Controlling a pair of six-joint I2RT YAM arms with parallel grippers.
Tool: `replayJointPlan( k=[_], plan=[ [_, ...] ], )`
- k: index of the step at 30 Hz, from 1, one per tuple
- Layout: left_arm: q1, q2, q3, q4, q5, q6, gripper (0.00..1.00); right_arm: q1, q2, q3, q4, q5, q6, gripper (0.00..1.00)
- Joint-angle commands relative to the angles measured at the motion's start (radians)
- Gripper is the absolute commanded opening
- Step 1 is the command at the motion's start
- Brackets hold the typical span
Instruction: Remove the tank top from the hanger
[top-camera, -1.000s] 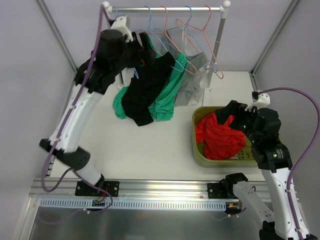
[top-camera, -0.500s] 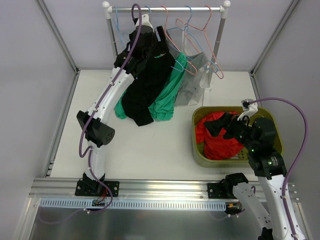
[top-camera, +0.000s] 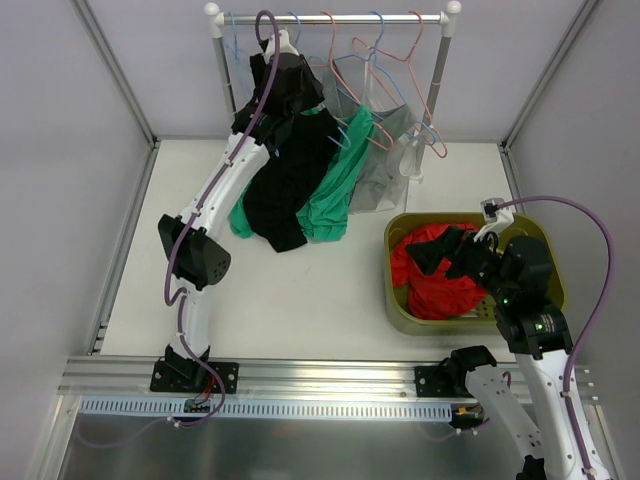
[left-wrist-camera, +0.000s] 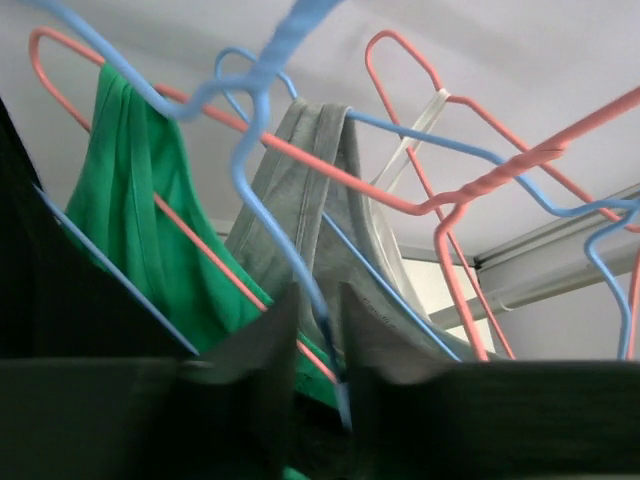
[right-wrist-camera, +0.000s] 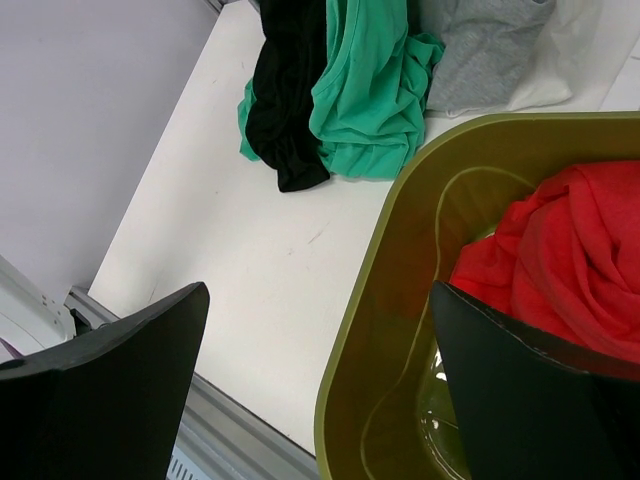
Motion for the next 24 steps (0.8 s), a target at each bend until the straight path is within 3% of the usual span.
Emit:
replayJointPlan(
  k=[1,3,5,9,15,24],
  plan=[
    [0.001,-0.058,-0.054,0.038,-0.011,-0.034,0.16,-0.001,-0.002,-0.015,0.054,-0.021,0.006,0.98],
    [-0.002,-0.129,-0.127,0.038,-0.025,-0.034,0.12,-0.001,0.004,-0.021,0.069,-0.022,0.008,0.98],
    [-0.002,-0.201,-0.198,0.038,-0.035,-0.029,0.03,-0.001,0.012,-0.026,0.078,-0.024,0.015,0.98],
    [0.0,-0.296,-0.253,0.038,0.015,0.014,0.0,-0.001,0.028,-0.027,0.094,-0.03,0.021,0.97],
    [0.024,-0.382,-0.255,0.037,0.245,0.054,0.0,0.0,0.028,-0.03,0.109,-0.034,0.028,0.97],
    [0.101,-0.443,-0.298,0.037,0.596,-0.058,0.0,-0.001,0.021,-0.029,0.11,-0.041,0.017,0.98]
  ],
)
